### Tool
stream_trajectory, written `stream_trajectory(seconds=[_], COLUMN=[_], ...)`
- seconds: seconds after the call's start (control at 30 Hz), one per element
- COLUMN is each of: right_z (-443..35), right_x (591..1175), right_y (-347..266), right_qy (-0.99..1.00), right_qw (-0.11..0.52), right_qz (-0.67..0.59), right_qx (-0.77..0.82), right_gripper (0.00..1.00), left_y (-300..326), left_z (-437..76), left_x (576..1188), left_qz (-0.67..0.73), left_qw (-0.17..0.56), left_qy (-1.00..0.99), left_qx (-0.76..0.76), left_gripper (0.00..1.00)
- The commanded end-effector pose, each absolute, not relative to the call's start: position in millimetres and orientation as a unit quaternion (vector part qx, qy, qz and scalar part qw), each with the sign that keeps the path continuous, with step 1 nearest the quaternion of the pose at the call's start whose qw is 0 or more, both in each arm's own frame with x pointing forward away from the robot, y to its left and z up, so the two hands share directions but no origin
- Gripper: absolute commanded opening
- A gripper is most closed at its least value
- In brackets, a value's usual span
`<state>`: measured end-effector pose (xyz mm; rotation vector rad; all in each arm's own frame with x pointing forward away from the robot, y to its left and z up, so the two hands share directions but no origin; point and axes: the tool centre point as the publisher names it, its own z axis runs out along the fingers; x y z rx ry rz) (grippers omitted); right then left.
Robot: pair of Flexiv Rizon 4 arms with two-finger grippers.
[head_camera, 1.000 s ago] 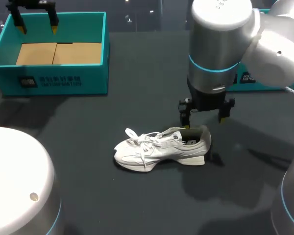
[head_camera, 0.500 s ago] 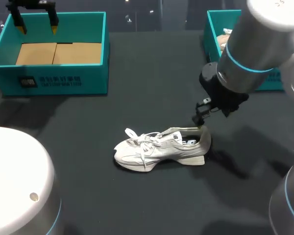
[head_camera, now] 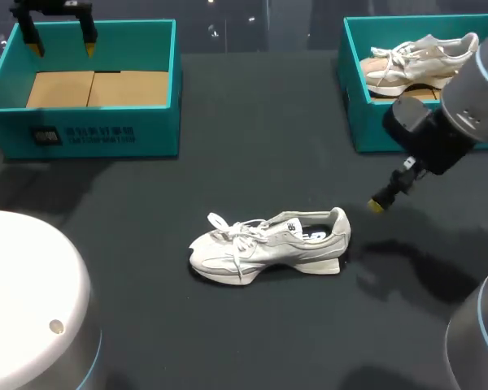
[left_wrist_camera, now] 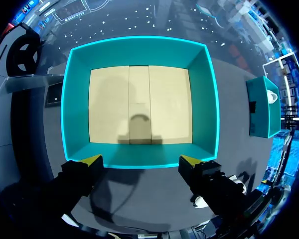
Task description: Take the shoe out of the shoebox, open the shoe tongue, remove and reinsert the insole, then place the shoe into the shoebox
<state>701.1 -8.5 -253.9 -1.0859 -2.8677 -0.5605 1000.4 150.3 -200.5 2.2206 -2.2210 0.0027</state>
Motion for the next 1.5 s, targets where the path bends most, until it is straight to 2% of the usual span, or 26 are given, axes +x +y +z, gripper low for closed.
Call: stream_trajectory(seconds=[0.03, 0.2, 0.4, 0.6, 0.83, 1.27, 1.5], right_z=[-260.0, -260.0, -284.0, -304.2, -328.7, -332.8, -362.0], right_x=[695.5, 695.5, 699.4, 709.2, 718.2, 719.2, 717.9], right_y=[-20.5, -20.5, -51.2, -70.2, -78.9, -78.9, -112.7], right_qy=[-0.877, -0.877, -0.873, -0.853, -0.859, -0.864, -0.829], right_qw=[0.093, 0.093, 0.037, 0.027, -0.003, 0.008, -0.022], right_qz=[-0.385, -0.385, -0.435, -0.487, -0.480, -0.473, -0.534], right_qx=[-0.272, -0.272, -0.216, -0.186, -0.176, -0.169, -0.161], right_gripper=[1.00, 1.00, 1.00, 1.00, 1.00, 1.00, 1.00], left_y=[150.1, 150.1, 150.1, 150.1, 150.1, 150.1, 150.1], left_z=[-200.2, -200.2, -200.2, -200.2, -200.2, -200.2, -200.2], left_x=[1000.2, 1000.2, 1000.2, 1000.2, 1000.2, 1000.2, 1000.2], left_qz=[0.001, 0.001, 0.001, 0.001, 0.001, 0.001, 0.001], left_qw=[0.000, 0.000, 0.000, 0.000, 0.000, 0.000, 0.000], left_qy=[-0.707, -0.707, -0.707, -0.707, -0.707, -0.707, -0.707], left_qx=[0.707, 0.707, 0.707, 0.707, 0.707, 0.707, 0.707], left_gripper=[1.00, 1.00, 1.00, 1.00, 1.00, 1.00, 1.00])
